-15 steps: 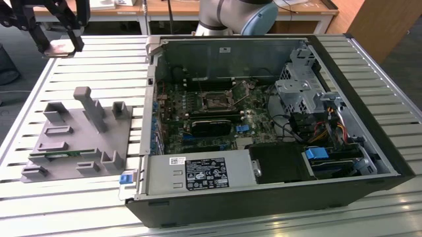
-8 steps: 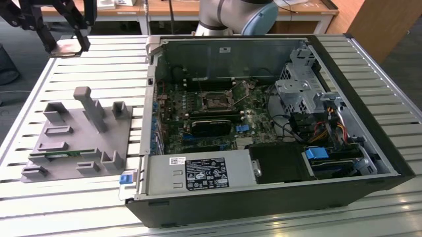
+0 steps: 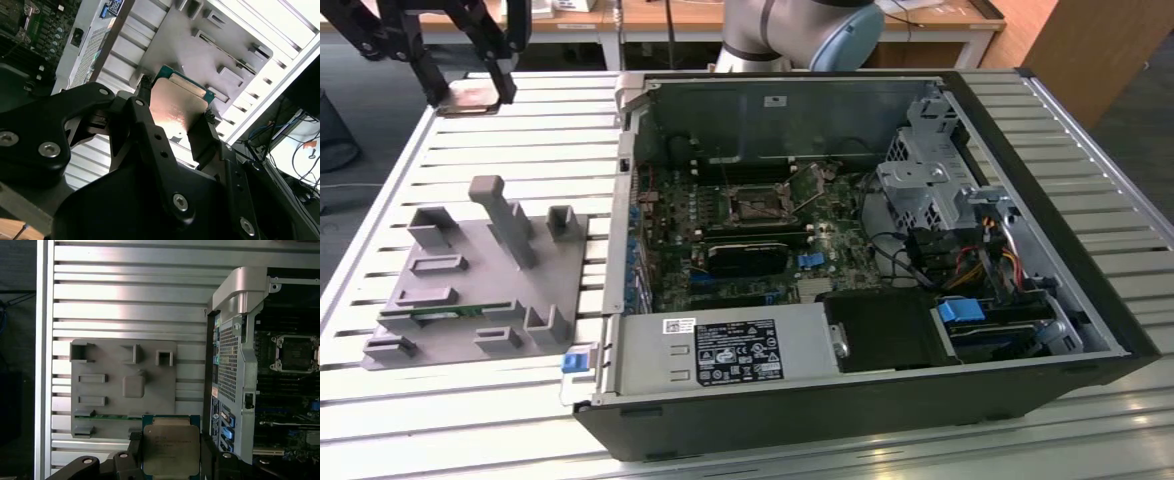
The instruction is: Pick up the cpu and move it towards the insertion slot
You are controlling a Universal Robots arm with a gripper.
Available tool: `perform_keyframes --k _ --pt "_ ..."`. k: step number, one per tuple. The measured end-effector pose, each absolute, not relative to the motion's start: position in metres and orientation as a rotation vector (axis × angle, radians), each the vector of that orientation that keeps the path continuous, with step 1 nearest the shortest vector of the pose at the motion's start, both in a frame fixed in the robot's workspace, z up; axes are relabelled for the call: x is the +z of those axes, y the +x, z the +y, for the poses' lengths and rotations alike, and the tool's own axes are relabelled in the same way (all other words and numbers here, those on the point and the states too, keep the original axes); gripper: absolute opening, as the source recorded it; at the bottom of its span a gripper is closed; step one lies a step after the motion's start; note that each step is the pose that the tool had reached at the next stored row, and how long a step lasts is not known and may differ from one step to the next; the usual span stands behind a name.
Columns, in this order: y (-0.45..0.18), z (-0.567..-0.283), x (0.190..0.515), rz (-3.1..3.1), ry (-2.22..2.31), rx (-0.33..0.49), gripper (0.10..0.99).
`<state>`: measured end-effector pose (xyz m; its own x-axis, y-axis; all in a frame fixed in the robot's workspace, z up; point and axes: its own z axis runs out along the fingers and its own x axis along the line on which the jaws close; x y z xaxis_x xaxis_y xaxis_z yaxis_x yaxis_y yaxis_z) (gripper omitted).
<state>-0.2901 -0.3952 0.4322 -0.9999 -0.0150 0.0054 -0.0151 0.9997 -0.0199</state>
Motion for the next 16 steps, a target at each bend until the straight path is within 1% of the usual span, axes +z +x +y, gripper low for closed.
perform_keyframes --k 16 --pt "-0.268 -0.394 0.432 -3.135 0.024 0.033 0.545"
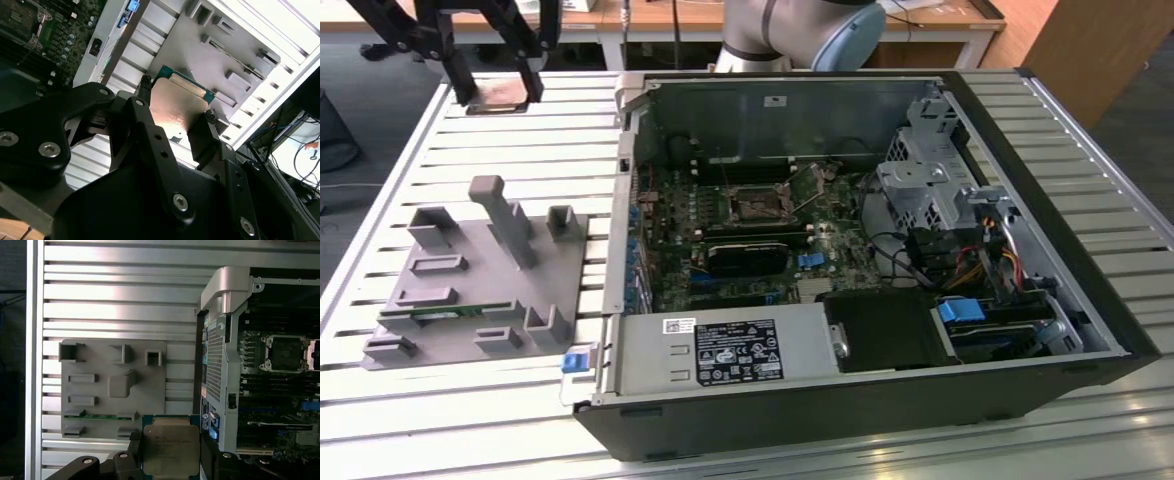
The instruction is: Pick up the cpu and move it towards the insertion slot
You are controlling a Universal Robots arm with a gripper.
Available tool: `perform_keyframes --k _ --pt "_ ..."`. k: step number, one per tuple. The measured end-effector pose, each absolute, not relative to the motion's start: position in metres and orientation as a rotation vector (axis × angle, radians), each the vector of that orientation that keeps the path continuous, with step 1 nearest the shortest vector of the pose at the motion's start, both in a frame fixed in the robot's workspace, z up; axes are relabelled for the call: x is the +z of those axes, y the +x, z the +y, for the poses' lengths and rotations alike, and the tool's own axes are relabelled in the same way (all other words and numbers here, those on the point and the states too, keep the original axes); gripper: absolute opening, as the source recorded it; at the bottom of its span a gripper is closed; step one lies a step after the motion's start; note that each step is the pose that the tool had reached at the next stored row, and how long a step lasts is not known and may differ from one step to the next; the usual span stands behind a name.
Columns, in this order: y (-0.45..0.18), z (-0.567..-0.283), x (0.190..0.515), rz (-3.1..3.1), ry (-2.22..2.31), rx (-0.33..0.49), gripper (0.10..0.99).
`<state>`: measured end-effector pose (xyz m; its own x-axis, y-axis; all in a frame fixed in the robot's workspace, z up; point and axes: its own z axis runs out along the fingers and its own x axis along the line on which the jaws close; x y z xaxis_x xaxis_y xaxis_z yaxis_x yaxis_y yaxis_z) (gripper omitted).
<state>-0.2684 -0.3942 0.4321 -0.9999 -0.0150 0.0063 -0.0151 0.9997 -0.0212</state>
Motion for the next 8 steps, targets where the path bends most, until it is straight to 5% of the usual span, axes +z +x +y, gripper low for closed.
perform_keyframes --k 8 --pt "-0.2575 -0.3936 0.4321 -3.135 0.024 0.034 0.545"
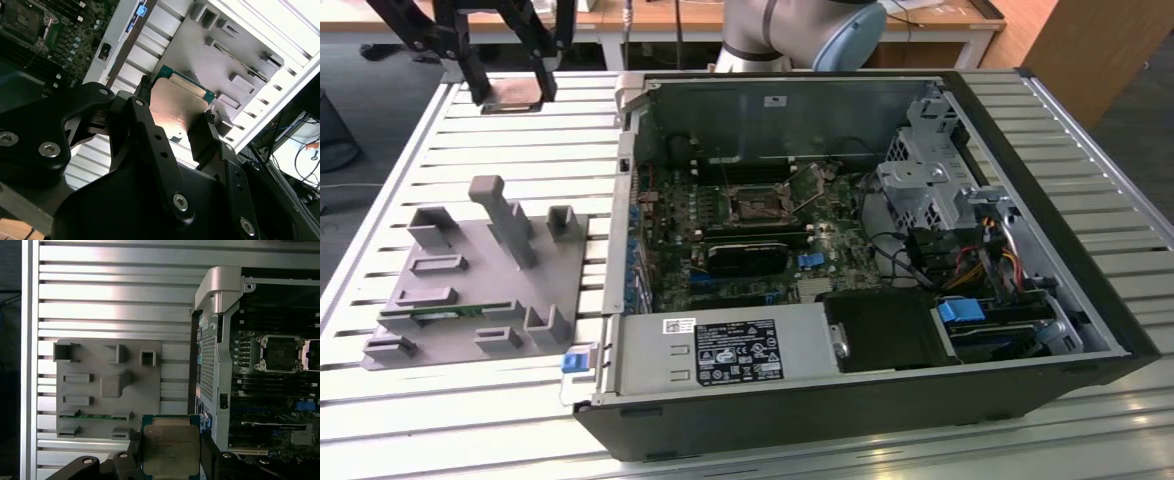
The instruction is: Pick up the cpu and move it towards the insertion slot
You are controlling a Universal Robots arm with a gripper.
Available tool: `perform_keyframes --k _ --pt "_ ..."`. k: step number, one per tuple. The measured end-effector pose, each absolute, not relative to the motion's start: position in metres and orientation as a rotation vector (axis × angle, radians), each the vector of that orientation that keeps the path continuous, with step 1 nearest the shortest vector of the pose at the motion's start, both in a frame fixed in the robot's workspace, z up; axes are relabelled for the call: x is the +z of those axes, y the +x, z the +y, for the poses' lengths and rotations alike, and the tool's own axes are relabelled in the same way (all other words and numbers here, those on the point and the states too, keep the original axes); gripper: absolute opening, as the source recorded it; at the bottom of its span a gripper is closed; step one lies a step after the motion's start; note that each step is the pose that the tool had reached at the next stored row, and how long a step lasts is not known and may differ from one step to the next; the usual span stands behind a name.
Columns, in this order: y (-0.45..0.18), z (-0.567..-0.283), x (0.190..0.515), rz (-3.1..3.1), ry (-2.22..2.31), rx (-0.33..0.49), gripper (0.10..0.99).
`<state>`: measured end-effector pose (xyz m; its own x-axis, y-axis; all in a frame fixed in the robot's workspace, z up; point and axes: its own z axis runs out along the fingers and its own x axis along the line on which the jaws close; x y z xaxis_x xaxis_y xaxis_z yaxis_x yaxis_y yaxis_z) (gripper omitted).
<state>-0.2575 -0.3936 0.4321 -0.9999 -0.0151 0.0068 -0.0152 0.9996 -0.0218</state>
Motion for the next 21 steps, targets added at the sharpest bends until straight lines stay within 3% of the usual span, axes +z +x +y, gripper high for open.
perform_keyframes --k 21 --pt "-0.229 -0.392 0.432 -3.133 0.024 0.037 0.545"
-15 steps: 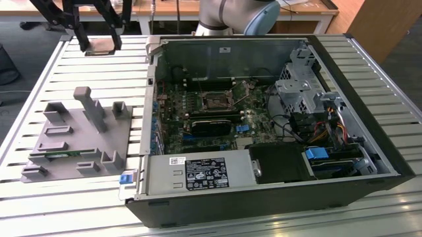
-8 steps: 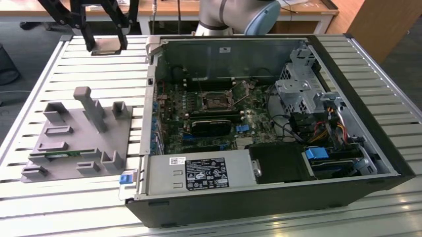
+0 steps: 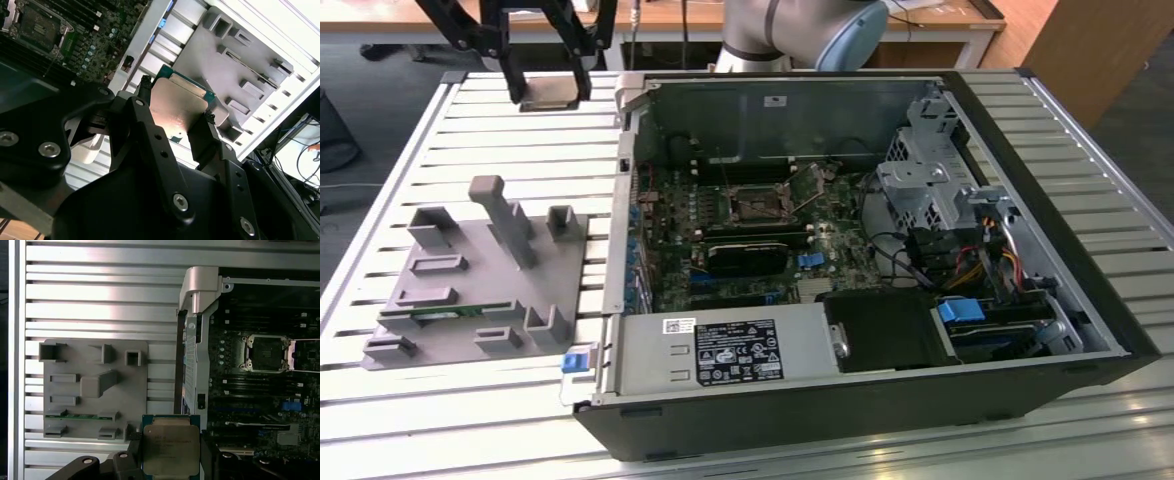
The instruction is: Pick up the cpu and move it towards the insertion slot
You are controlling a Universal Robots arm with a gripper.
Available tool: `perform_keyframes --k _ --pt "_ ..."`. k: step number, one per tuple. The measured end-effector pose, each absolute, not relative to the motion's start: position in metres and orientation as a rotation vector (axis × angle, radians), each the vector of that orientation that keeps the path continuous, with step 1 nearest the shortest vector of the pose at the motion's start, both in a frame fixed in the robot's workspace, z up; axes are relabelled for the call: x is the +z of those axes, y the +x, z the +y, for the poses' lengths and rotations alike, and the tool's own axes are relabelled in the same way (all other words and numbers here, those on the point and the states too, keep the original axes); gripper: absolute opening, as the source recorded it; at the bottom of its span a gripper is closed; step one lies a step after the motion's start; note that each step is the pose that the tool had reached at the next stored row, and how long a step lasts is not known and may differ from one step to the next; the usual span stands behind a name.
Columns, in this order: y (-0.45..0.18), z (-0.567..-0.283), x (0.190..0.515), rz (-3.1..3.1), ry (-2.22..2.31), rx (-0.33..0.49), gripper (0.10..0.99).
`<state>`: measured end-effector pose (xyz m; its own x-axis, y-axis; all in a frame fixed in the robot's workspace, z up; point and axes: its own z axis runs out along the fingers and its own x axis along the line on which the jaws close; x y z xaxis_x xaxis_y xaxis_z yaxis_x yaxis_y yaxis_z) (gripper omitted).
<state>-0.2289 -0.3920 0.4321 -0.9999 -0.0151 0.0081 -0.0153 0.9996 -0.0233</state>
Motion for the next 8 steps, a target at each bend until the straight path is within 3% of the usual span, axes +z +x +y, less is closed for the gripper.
perform_keyframes --k 8 --pt "-0.2177 -0.3915 0.4322 -3.133 0.024 0.037 0.545"
